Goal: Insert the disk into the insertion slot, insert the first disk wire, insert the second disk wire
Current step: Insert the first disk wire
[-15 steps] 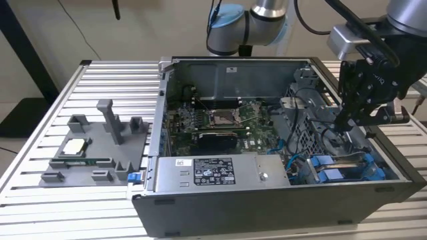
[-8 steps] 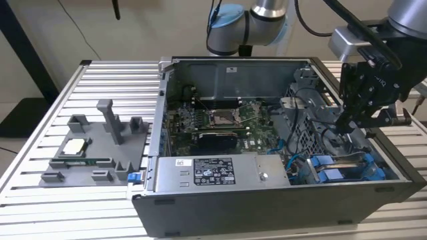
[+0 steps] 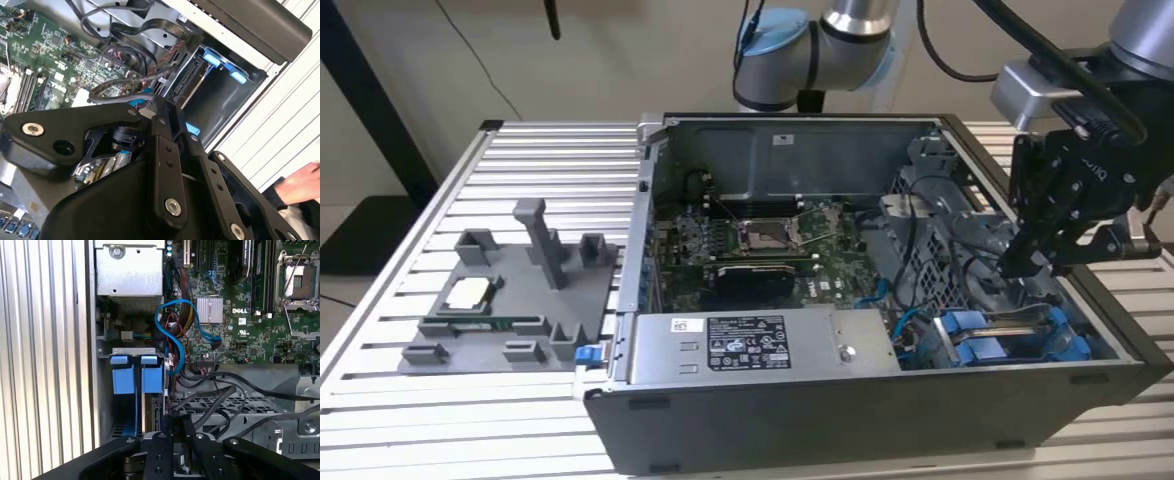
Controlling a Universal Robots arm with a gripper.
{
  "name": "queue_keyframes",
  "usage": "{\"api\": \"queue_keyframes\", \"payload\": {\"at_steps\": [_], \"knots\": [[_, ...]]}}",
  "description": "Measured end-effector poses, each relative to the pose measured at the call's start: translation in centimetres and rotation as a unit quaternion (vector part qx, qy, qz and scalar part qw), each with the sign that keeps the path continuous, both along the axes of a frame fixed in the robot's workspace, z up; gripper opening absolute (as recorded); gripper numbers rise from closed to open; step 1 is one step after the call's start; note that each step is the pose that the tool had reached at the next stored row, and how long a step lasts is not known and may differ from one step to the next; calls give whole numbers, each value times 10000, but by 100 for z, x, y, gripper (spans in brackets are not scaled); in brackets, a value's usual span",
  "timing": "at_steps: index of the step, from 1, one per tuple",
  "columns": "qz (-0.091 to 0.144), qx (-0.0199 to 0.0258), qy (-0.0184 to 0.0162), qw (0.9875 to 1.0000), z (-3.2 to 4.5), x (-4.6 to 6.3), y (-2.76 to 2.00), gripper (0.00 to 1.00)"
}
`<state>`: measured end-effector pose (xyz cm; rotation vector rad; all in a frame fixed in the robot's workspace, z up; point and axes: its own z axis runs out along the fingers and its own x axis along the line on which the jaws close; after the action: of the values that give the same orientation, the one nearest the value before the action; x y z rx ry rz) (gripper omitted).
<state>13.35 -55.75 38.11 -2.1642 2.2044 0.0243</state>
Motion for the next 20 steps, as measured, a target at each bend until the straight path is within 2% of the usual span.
{"api": "queue_keyframes", "payload": {"at_steps": [7,9,13,20], "knots": [[-3,0,1,10000,-2,7,0,19],[-2,2,28,10000,-9,25,0,19],[-3,0,128,9999,-32,67,-1,19],[-8,4,188,9998,-115,146,-17,19]]}}
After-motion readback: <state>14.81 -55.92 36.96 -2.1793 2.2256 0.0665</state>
